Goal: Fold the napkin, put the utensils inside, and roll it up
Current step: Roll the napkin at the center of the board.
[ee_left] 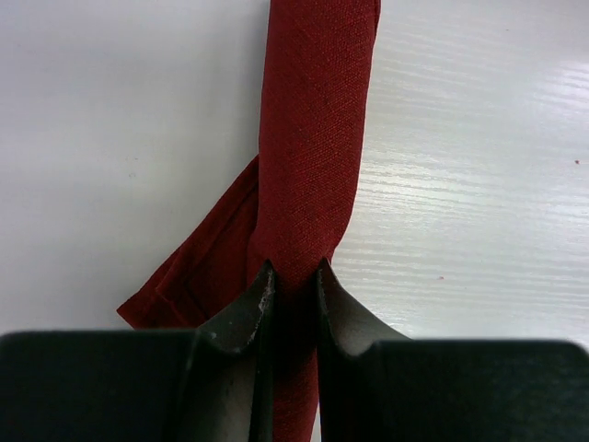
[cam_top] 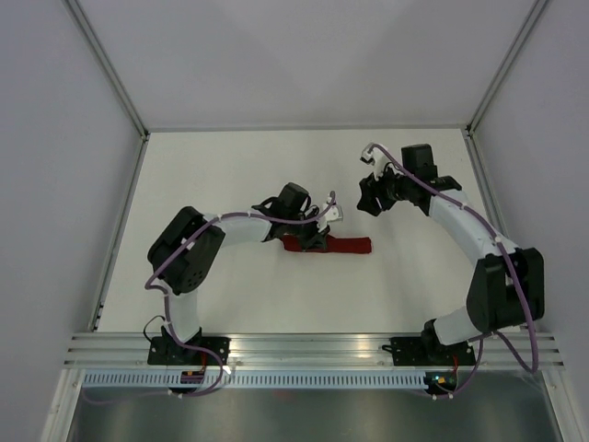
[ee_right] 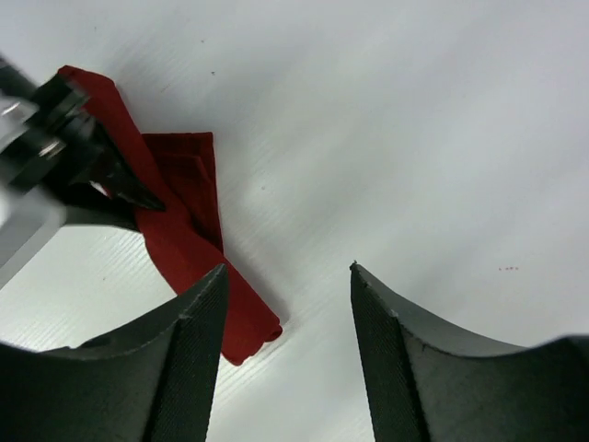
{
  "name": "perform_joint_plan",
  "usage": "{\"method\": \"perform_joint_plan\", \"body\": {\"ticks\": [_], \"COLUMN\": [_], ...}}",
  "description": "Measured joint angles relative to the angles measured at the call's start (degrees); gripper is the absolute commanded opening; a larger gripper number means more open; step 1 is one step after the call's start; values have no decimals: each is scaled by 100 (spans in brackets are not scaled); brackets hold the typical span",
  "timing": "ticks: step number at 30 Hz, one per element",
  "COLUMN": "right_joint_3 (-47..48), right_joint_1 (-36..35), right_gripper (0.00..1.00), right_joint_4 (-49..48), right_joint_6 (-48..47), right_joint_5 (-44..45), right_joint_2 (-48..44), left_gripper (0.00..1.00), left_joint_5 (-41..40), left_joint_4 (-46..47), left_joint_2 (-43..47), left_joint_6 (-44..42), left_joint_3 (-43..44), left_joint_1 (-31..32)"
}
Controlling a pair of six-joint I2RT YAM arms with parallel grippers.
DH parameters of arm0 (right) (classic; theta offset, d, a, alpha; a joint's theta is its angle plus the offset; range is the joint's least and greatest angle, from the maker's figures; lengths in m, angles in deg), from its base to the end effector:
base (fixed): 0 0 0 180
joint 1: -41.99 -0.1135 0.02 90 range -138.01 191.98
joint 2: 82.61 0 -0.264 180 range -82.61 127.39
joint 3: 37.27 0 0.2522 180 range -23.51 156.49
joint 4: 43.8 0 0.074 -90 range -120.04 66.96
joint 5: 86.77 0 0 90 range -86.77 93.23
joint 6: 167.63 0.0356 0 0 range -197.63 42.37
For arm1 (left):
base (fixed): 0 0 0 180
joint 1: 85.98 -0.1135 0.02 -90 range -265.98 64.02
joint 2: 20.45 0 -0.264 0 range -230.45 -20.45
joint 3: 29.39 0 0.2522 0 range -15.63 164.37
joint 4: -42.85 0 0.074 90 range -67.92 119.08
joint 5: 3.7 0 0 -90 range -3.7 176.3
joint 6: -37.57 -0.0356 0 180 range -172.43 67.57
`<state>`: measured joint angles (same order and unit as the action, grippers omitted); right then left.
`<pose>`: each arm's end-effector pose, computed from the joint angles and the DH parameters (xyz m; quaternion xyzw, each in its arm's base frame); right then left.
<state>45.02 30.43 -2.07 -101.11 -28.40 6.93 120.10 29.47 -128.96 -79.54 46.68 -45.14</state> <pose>0.3260 0.0857 0.2670 -0.3623 0.8306 0.2189 0.3618 0.2812 -0.2693 0.1543 0.5861 0.6741 -0.3104 0.3250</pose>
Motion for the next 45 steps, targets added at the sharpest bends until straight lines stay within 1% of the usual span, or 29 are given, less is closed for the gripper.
{"method": "perform_joint_plan", "body": {"ticks": [4,8,12,16,18,25,31,36,39,40,42,43,45], "right_joint_3": [-981,-1773,-2415,-3193,-3375,-3504,-3534,-3536,-3541,-3541,-3541,-3541,-3539], "right_joint_1": [-83,-474,-1257,-2090,-2439,-2815,-3001,-3032,-3040,-3040,-3047,-3049,-3056], "right_gripper": [68,68,68,69,69,69,66,63,59,56,52,47,46], "right_joint_4": [-581,-1019,-1307,-1716,-1823,-2481,-2850,-3058,-3178,-3202,-3289,-3342,-3456], "right_joint_6": [-50,-409,-752,-1040,-1132,-1381,-1495,-1578,-1624,-1635,-1665,-1687,-1709], "right_joint_5": [157,479,868,1521,1725,2326,2568,2776,2876,2907,2994,3036,3136], "right_joint_2": [-1139,-1923,-2039,-2013,-1934,-1478,-1145,-879,-785,-767,-713,-680,-621], "left_gripper": [13,13,14,15,15,16,17,23,27,29,31,32,33], "left_joint_5": [476,802,975,1029,1043,1169,1235,1311,1377,1410,1458,1486,1515], "left_joint_4": [-501,-944,-1351,-1668,-1808,-2286,-2492,-2761,-2946,-3005,-3075,-3099,-3154], "left_joint_2": [-232,-442,-619,-756,-817,-1075,-1193,-1353,-1464,-1499,-1554,-1567,-1585], "left_joint_6": [118,164,175,195,205,249,278,282,282,282,280,280,278], "left_joint_3": [389,728,1029,1281,1392,1808,2000,2251,2428,2479,2549,2573,2592], "left_joint_1": [-177,-286,-339,-358,-365,-387,-387,-396,-415,-426,-444,-452,-463]}}
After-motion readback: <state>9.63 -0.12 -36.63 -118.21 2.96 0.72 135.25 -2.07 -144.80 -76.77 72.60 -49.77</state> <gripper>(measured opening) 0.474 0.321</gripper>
